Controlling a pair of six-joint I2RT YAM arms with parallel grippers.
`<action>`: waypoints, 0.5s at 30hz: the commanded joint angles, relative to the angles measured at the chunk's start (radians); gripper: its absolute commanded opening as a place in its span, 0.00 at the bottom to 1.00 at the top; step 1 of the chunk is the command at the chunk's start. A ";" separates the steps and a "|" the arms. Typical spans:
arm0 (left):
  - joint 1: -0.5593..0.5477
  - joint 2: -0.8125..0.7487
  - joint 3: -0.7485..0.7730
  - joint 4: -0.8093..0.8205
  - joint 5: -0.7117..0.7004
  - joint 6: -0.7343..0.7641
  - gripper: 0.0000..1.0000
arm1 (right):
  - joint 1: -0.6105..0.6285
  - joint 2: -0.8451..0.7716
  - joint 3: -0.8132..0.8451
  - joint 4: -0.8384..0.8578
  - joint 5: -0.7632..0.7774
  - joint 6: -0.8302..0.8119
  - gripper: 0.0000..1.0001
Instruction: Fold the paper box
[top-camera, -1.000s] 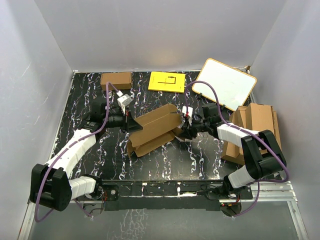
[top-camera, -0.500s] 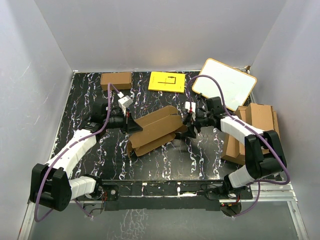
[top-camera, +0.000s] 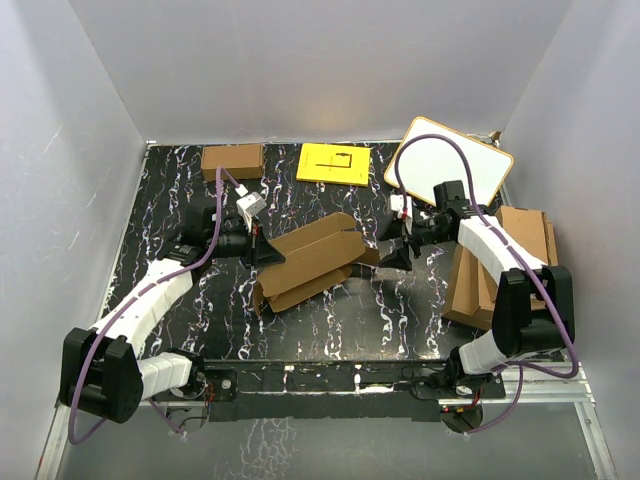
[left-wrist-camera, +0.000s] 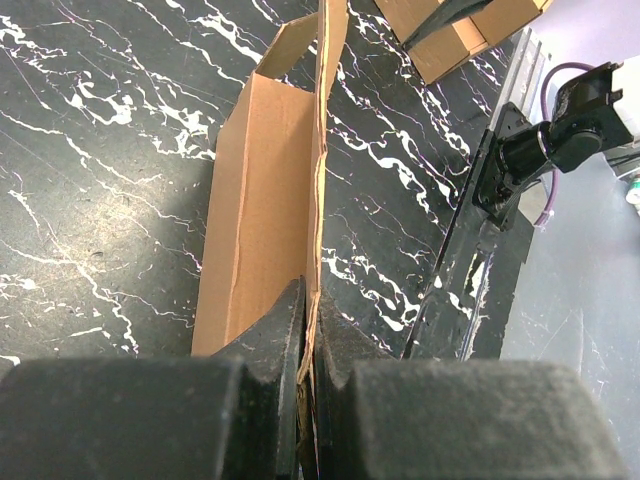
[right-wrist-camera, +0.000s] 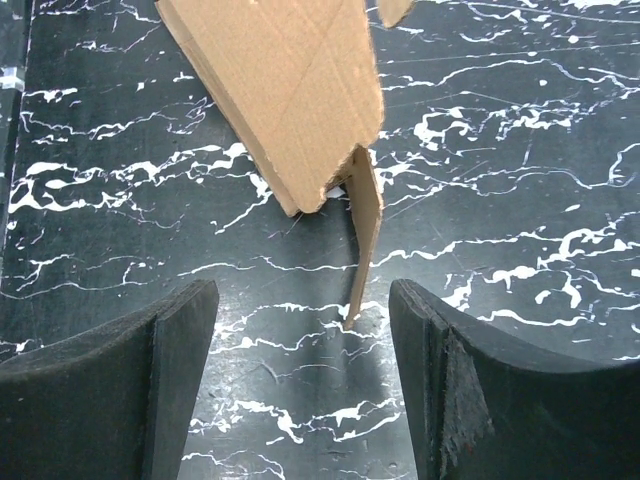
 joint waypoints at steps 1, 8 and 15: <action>-0.004 -0.035 0.003 -0.026 0.009 0.023 0.00 | -0.009 -0.057 0.050 0.149 -0.007 0.163 0.73; -0.005 -0.035 0.007 -0.026 0.016 0.027 0.00 | 0.025 0.011 0.002 0.586 0.269 0.626 0.33; -0.005 -0.044 0.003 -0.014 0.012 0.020 0.00 | 0.075 0.148 0.010 0.537 0.209 0.584 0.22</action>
